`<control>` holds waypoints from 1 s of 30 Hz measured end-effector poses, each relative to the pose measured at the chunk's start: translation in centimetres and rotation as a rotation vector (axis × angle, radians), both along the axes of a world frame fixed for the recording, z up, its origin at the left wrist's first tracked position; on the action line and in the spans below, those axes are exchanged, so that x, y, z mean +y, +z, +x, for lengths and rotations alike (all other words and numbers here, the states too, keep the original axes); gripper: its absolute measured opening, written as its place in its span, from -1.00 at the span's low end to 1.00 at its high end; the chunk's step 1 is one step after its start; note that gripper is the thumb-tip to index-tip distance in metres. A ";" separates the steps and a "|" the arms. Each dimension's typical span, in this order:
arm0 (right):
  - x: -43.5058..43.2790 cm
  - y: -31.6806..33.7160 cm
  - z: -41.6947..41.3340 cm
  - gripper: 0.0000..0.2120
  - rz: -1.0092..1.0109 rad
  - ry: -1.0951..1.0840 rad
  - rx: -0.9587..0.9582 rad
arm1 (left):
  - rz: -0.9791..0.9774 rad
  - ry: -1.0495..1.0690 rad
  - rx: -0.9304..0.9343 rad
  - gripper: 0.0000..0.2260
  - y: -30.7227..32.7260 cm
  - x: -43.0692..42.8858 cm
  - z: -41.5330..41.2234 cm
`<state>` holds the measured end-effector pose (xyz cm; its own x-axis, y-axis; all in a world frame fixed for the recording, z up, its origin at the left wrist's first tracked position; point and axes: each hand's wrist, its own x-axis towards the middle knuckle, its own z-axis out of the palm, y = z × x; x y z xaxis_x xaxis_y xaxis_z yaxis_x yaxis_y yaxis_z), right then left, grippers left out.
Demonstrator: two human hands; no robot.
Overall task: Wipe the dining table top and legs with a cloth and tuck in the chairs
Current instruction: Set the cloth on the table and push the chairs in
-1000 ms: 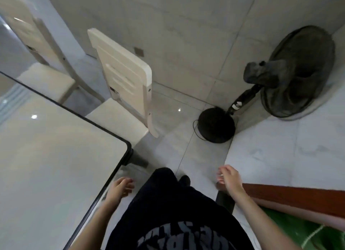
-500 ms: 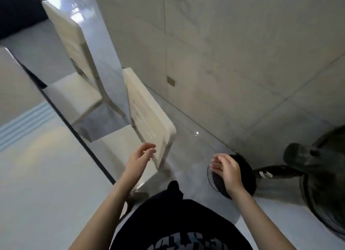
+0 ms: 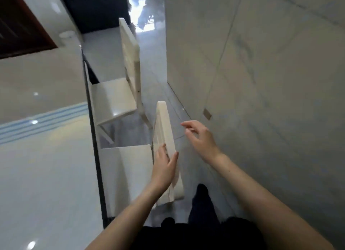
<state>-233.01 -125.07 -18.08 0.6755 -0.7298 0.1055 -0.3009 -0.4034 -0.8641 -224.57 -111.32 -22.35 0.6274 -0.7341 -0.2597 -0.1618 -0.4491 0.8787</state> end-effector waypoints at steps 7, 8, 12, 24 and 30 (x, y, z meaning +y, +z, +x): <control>-8.4 -2.6 7.6 -0.71 -0.655 0.714 0.145 | 0.161 0.203 -0.192 -0.63 0.5 -2.9 -1.8; -9.2 -2.9 8.6 -0.71 -0.726 0.788 0.138 | 0.218 0.225 -0.206 -0.60 0.3 -3.2 -2.1; -11.1 -4.2 12.6 -0.68 -0.911 1.019 0.071 | 0.504 0.324 -0.292 -0.61 0.0 -3.7 -3.4; -11.3 -7.1 18.5 -0.64 -0.913 1.106 -0.202 | 0.854 0.441 -0.497 -0.63 -0.3 -3.8 -5.0; -9.8 -6.9 22.1 -0.66 -0.972 1.096 -0.187 | 0.781 0.624 -0.522 -0.48 -0.3 -3.0 -2.1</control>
<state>-210.88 -134.85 -24.95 0.7530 0.5307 0.3889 0.6123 -0.7817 -0.1188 -226.65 -114.28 -22.64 0.9940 -0.0052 -0.1088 0.0180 -0.9772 0.2116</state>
